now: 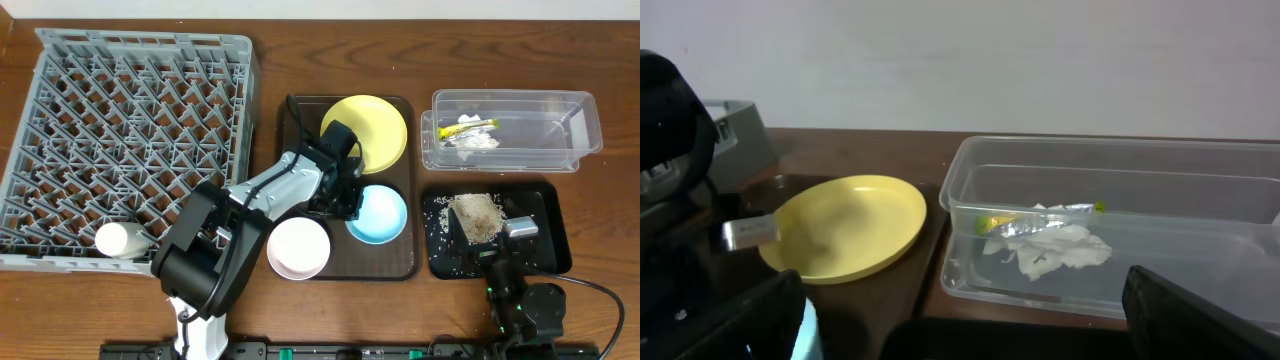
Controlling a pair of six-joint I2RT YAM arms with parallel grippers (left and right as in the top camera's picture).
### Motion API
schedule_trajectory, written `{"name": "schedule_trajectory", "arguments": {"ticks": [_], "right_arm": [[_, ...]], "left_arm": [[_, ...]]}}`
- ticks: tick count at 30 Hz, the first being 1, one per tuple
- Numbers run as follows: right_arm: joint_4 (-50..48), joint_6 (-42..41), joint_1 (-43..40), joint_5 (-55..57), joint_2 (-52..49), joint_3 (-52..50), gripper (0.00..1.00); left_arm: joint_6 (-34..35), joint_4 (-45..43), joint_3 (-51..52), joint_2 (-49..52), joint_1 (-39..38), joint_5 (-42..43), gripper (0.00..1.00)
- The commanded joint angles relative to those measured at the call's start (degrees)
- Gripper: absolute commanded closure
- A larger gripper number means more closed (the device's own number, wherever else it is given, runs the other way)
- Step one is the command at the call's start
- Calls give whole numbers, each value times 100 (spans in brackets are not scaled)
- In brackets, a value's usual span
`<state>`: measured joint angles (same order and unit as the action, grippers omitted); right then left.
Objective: Sort waste into correct bins and load items into the dishwasher
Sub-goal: 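Carry the light-blue bowl into the dish rack and release it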
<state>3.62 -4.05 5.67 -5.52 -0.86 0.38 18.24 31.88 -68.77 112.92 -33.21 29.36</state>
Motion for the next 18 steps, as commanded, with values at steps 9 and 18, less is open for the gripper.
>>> {"name": "schedule_trajectory", "arguments": {"ticks": [9, 18], "right_arm": [[24, 28, -39, 13, 11, -7, 1], [24, 28, -39, 15, 11, -7, 1]], "left_arm": [[28, 734, -273, -1578, 833, -197, 92], [28, 1733, -369, -3460, 2227, -5007, 92]]}}
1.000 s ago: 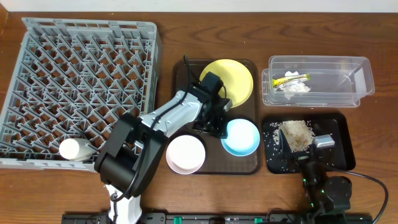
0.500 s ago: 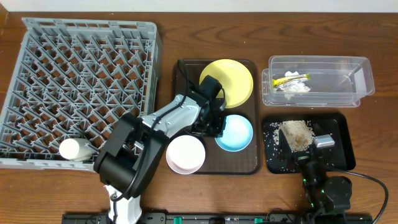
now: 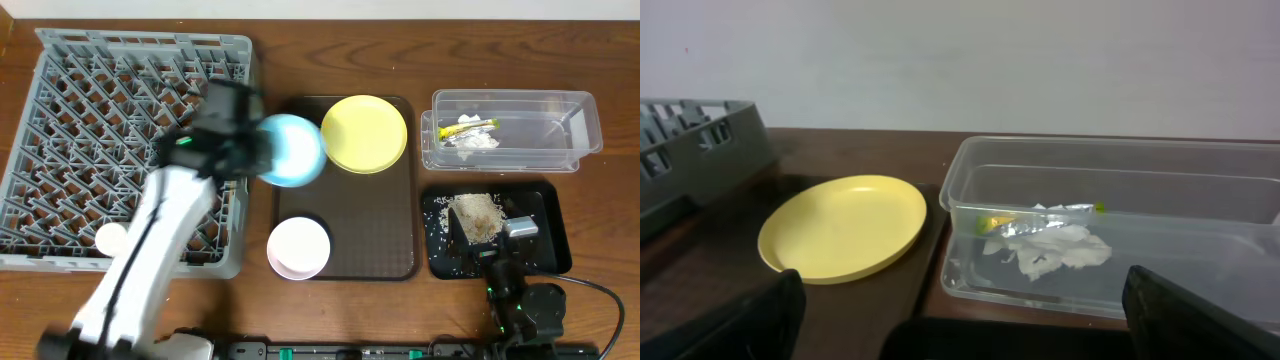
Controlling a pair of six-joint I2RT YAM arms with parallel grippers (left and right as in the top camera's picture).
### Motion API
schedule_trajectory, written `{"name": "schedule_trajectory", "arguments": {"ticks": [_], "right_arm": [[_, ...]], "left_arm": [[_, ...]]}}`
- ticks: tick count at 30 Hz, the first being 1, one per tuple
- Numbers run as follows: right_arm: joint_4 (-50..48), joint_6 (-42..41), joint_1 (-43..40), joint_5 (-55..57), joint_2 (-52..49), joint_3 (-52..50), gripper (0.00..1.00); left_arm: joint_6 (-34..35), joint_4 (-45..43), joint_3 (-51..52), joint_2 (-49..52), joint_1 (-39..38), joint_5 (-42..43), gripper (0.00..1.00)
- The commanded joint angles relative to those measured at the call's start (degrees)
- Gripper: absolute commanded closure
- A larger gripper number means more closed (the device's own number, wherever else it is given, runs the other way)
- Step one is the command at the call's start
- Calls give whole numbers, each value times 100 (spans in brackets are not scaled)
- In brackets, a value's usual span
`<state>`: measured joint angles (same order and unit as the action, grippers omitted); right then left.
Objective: Sort waste into correct bins and load items into the dishwasher
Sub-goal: 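Carry the light-blue bowl into the dish rack and release it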
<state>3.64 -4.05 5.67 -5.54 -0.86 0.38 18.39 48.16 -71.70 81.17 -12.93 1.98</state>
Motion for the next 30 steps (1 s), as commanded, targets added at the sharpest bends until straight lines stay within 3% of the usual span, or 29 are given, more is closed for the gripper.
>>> {"name": "schedule_trajectory", "arguments": {"ticks": [1, 5, 8, 13, 18, 30], "right_arm": [[22, 28, -39, 17, 11, -7, 1], [22, 28, -39, 15, 11, -7, 1], [22, 31, -39, 15, 11, -7, 1], [22, 28, -39, 15, 11, -7, 1], [22, 31, -39, 15, 11, -7, 1], [22, 31, -39, 15, 11, -7, 1]], "left_arm": [[9, 116, -76, -374, 271, -2822, 92], [-509, 15, -74, -409, 354, -4791, 92], [-964, -256, -74, -234, 354, -5571, 92], [-1733, -846, -74, 420, 354, -5853, 92], [-1731, -1058, -74, 1298, 330, -6767, 92], [-1707, -951, -72, 2155, -280, -6867, 92]]}}
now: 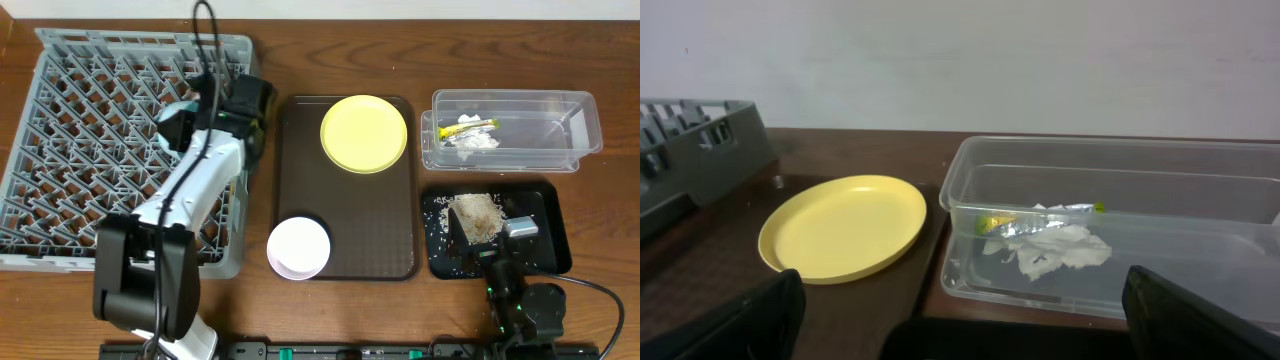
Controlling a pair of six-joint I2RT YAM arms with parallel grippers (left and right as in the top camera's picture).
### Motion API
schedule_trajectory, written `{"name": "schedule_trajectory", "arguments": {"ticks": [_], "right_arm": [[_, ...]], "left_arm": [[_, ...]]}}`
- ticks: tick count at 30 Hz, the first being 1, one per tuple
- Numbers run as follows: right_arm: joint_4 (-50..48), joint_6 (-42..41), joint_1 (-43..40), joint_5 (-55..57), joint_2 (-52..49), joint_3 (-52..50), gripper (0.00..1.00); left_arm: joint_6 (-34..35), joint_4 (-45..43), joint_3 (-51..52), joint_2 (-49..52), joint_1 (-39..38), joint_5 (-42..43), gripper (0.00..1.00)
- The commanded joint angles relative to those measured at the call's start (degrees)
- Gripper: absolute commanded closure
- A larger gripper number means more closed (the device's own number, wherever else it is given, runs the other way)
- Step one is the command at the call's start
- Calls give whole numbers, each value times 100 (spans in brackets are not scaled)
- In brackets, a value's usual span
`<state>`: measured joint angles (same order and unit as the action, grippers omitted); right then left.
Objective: Sort waste into correct bins and load items into the dishwasher
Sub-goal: 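Carry the light-blue bowl into the dish rack and release it, then move the left gripper to the white bowl on the brown tray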
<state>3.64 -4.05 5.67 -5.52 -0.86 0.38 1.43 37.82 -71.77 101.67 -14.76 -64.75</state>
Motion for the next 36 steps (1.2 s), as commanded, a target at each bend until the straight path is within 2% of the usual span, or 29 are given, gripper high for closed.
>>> {"name": "schedule_trajectory", "arguments": {"ticks": [1, 5, 8, 11, 13, 18, 22, 29, 31, 36], "right_arm": [[22, 28, -39, 15, 11, -7, 1], [22, 28, -39, 13, 11, -7, 1], [22, 28, -39, 13, 11, -7, 1], [20, 28, -39, 15, 11, -7, 1], [22, 31, -39, 15, 11, -7, 1], [20, 28, -39, 15, 11, -7, 1], [22, 28, -39, 13, 11, -7, 1], [22, 28, -39, 15, 11, -7, 1], [22, 28, -39, 13, 11, -7, 1], [22, 28, -39, 13, 11, -7, 1]], "left_arm": [[-11, 125, -57, 109, -138, -195, 92], [33, 304, -57, 107, -313, -192, 92], [400, 684, -57, 98, -439, -186, 83], [1058, 1285, -57, 37, -588, -168, 66], [1342, 1515, -59, -57, -717, 44, 61], [1412, 1687, -59, -407, -984, 1600, 57], [1814, 1768, -59, -793, -1110, 3021, 56], [2031, 1823, -57, -1462, -1093, 6286, 52], [2031, 2020, -57, -1488, -1093, 6706, 51], [2033, 2234, 466, -1475, -1093, 6817, 51]]}}
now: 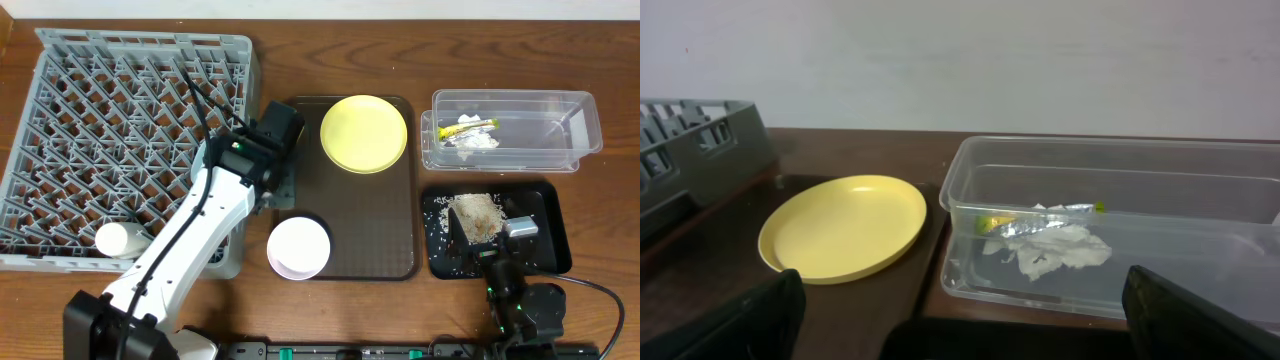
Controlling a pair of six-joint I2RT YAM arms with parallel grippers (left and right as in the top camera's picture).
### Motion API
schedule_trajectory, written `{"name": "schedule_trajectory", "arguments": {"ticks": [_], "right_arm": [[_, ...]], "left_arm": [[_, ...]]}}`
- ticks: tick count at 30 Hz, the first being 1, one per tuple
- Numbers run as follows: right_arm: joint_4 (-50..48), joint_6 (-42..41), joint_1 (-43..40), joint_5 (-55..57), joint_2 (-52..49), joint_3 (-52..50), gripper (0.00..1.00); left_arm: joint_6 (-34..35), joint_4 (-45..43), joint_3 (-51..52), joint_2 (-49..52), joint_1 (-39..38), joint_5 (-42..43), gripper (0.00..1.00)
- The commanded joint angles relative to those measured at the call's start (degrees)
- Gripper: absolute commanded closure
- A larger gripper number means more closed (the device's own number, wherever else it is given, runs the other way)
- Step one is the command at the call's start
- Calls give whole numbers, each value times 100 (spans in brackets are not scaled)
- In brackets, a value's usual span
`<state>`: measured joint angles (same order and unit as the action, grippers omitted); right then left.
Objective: Sort waste into correct bins and load items into the dishwasher
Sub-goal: 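Move the left gripper to the white bowl on the brown tray, then grasp the rim of the white bowl with the left gripper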
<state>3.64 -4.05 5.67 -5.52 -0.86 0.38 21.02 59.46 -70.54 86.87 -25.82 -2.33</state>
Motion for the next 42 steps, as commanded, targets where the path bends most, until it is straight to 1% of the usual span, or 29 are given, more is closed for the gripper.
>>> {"name": "schedule_trajectory", "arguments": {"ticks": [1, 4, 6, 8, 10, 12, 15, 18, 20, 26, 28, 33, 38, 42], "right_arm": [[20, 28, -39, 13, 11, -7, 1], [22, 28, -39, 13, 11, -7, 1], [22, 28, -39, 13, 11, -7, 1], [22, 28, -39, 13, 11, -7, 1], [22, 28, -39, 13, 11, -7, 1], [22, 31, -39, 13, 11, -7, 1], [22, 28, -39, 13, 11, -7, 1], [22, 28, -39, 13, 11, -7, 1], [22, 28, -42, 13, 11, -7, 1], [22, 28, -39, 15, 11, -7, 1], [22, 28, -39, 13, 11, -7, 1], [22, 28, -39, 15, 11, -7, 1], [22, 31, -39, 15, 11, -7, 1], [22, 28, -39, 13, 11, -7, 1]], "left_arm": [[81, 42, 507, 4, 13, 577, 51], [251, -186, 990, 4, 13, 474, 51], [374, -330, 1257, 4, 13, 208, 51], [398, -551, 1515, 4, 13, 31, 51], [398, -850, 1746, 4, 11, 57, 51], [396, -1200, 1978, 4, -4, 396, 52], [393, -1716, 2225, 4, -11, 1294, 52], [391, -2138, 2347, 4, -74, 1886, 53], [393, -2308, 2396, 7, -149, 2050, 53], [369, -2857, 2470, 26, -444, 2151, 53], [363, -2881, 2470, 26, -509, 2190, 53], [306, -2173, 2492, 55, -540, 2240, 52], [310, -2341, 2625, 140, -538, 2293, 52], [83, -2605, 2625, 251, -538, 2636, 59]]}}
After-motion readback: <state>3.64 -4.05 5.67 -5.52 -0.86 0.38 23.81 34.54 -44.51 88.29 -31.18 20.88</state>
